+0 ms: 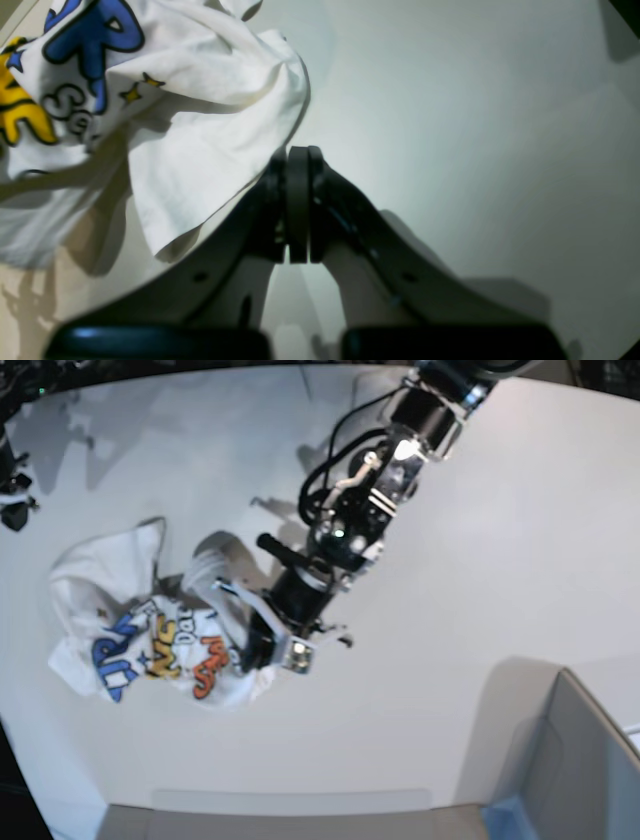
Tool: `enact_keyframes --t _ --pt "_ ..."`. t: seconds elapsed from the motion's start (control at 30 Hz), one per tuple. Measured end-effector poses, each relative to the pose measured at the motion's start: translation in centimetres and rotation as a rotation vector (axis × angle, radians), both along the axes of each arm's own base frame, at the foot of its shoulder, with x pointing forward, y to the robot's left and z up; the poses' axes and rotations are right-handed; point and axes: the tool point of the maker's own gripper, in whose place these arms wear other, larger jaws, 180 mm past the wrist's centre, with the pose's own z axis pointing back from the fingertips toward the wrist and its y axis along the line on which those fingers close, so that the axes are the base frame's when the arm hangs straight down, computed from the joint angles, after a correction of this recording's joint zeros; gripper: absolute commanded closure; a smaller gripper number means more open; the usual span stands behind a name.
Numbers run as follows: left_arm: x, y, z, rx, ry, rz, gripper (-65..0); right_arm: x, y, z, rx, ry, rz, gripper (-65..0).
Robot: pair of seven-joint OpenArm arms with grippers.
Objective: Layout the t-shirt on the table in an organized manner, then fold the t-shirt properly
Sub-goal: 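Grasp the t-shirt with both grippers at opposite ends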
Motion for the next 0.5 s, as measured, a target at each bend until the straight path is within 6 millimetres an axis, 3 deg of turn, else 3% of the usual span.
enact_keyframes --t 0.13,0.23,0.37,0.5 --pt "-0.3 5.9 -3.3 -0.004 0.124 0.162 0.0 1.3 1.6 -0.3 0.008 0.003 0.062 0.0" --pt "-1.7 8.2 -3.4 0.019 0.123 0.181 0.0 2.3 3.2 -0.6 0.014 0.012 0.122 0.0" --pt "-1.5 10.3 -1.7 0.03 0.058 0.201 0.0 3.3 5.4 -1.3 0.024 0.032 0.201 -12.6" --pt "-2.4 13.5 -3.0 0.04 0.097 0.288 0.0 4.2 6.4 -2.4 0.067 0.04 0.234 -22.0"
